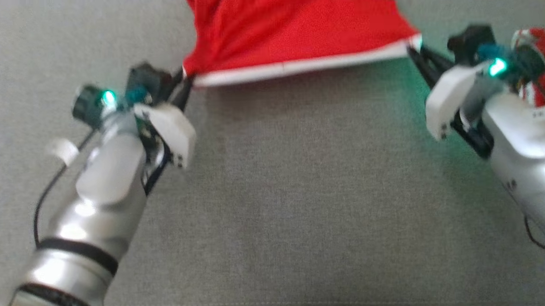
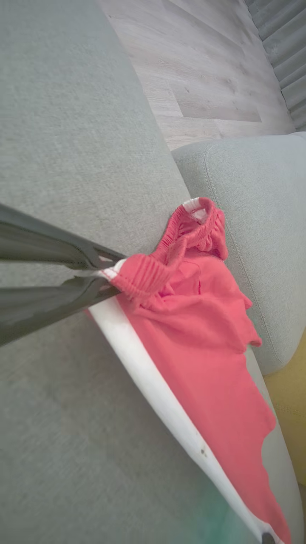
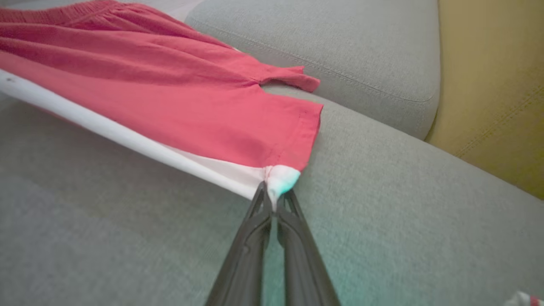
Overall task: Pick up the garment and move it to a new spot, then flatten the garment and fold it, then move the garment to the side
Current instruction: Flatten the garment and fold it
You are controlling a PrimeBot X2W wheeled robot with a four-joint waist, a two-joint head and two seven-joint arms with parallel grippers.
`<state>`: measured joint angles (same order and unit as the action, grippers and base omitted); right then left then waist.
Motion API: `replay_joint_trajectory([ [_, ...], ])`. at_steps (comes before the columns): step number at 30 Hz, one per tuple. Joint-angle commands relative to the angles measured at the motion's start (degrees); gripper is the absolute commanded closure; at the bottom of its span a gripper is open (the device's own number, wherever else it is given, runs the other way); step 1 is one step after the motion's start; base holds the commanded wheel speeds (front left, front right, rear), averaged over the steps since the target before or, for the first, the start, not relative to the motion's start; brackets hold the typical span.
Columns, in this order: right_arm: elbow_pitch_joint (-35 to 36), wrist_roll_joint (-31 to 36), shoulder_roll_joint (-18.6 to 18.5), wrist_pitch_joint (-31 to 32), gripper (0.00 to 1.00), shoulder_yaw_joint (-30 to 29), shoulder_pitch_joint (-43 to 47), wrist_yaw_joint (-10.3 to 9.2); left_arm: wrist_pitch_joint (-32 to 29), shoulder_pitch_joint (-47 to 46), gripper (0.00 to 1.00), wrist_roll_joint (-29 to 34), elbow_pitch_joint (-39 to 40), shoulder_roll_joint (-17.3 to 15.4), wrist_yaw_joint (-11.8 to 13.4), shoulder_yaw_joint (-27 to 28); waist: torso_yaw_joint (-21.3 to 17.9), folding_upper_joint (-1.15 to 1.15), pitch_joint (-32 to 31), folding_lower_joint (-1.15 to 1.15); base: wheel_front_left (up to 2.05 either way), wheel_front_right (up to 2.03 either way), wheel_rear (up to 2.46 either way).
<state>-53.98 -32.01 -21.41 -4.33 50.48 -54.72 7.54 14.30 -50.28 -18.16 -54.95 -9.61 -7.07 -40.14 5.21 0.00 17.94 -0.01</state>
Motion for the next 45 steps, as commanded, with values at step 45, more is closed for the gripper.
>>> replay_joint_trajectory([
  [45,41.5,-29.0,-36.0,37.9,1.0,22.2,17.9,-0.05,-20.3,37.1,1.0,-17.6,47.3,-23.3,1.0,-13.6,-1.5,0.0,-19.9,0.01,0.0,0.0,0.0],
])
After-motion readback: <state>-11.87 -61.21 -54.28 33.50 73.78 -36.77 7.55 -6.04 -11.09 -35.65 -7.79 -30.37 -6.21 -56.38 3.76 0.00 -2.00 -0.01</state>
